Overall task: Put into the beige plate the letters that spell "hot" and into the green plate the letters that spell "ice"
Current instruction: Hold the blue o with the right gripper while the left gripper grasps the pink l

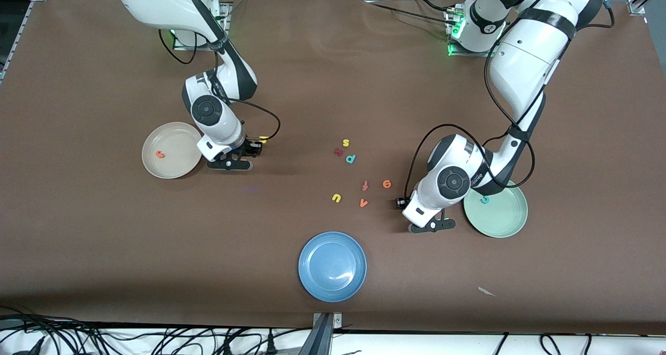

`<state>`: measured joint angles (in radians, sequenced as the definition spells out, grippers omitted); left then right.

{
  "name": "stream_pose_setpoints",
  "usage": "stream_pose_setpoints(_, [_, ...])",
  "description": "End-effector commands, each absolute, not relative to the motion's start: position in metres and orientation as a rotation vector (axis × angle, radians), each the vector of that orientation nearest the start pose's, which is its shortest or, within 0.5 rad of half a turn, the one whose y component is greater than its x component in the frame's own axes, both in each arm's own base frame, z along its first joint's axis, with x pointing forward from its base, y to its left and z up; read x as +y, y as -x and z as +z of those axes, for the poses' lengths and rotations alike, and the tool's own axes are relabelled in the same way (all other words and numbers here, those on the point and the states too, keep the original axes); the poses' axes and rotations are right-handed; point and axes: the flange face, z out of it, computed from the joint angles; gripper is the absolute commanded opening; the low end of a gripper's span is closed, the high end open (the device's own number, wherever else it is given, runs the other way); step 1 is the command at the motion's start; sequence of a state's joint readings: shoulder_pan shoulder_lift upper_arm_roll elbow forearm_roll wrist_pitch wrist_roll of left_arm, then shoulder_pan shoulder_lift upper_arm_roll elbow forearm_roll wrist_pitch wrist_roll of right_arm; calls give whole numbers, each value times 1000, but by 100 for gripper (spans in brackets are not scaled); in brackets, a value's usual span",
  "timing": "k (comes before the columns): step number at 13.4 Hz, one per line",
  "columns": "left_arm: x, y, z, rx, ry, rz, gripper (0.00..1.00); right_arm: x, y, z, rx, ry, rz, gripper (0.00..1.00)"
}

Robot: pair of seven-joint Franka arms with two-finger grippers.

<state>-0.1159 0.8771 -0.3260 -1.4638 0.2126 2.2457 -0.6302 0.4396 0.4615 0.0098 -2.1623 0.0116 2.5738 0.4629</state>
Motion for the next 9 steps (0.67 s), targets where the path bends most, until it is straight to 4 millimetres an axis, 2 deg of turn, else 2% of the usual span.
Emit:
stream_pose_setpoints(1, [-267,-667,173,-259,3198,133,51,240,-497,163,63,3150,105,40])
stream_pose_setpoints(3, [-267,-667,173,-252,3198,132,40,240,-497,163,63,3150,105,38])
stream_pose_setpoints(5, [-266,-667,172,-243,3196,131,29,240,-497,161,63,3151,109,32])
stream_pose_setpoints(9, [-265,-666,168,-233,3190,136,12,240,-496,160,61,3152,114,28])
